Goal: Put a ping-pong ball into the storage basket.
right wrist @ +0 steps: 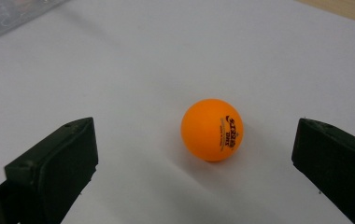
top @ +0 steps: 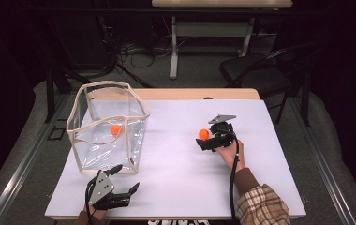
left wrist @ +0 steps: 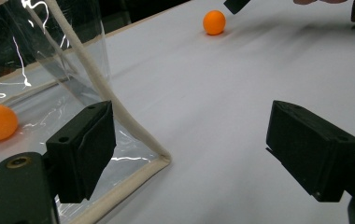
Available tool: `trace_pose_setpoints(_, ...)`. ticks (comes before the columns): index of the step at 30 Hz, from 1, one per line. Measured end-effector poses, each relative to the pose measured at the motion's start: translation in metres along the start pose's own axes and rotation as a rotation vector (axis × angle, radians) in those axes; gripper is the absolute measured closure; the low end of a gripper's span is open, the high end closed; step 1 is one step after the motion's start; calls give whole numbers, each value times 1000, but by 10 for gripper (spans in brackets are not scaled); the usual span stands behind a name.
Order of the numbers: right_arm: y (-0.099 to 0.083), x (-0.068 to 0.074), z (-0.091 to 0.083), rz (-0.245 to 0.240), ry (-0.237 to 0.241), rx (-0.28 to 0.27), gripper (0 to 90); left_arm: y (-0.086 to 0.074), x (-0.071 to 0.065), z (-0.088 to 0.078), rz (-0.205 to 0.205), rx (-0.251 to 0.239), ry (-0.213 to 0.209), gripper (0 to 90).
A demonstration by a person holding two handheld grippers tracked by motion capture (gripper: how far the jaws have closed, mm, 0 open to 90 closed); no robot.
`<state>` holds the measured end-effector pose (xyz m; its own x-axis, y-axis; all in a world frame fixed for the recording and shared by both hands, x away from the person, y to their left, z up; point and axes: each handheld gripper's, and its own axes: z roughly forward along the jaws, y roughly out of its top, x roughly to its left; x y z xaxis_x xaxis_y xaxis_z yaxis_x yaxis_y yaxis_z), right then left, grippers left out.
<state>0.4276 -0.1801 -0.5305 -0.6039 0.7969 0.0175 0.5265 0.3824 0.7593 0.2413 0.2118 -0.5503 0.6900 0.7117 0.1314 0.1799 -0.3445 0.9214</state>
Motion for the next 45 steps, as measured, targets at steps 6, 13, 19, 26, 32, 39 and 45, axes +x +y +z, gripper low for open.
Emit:
trace_pose_setpoints(6, 0, 1, 11, -11, -7, 26, 0, 1, 0, 1, 1, -2, -5, 159)
trace_pose_setpoints(13, 1, 3, 18, -20, -24, 40, 31, 1, -1, 2, 4, -4, -4, 159)
trace_pose_setpoints(19, 1, 3, 23, -17, -56, 49, 214, 1, 0, 0, 2, -3, 1, 159)
trace_pose_setpoints(26, -2, 0, 29, 7, -59, 79, 331, 1, 0, 1, -2, -2, 2, 159)
trace_pose_setpoints(32, -3, 0, 32, 13, -68, 79, 420, 0, -1, 1, 1, 3, 1, 159)
trace_pose_setpoints(39, -3, 0, 32, 5, -86, 80, 507, 0, 0, 0, 0, 0, 2, 159)
trace_pose_setpoints(45, 4, 0, 30, -4, -79, 81, 508, -2, 2, -1, -7, -2, 0, 159)
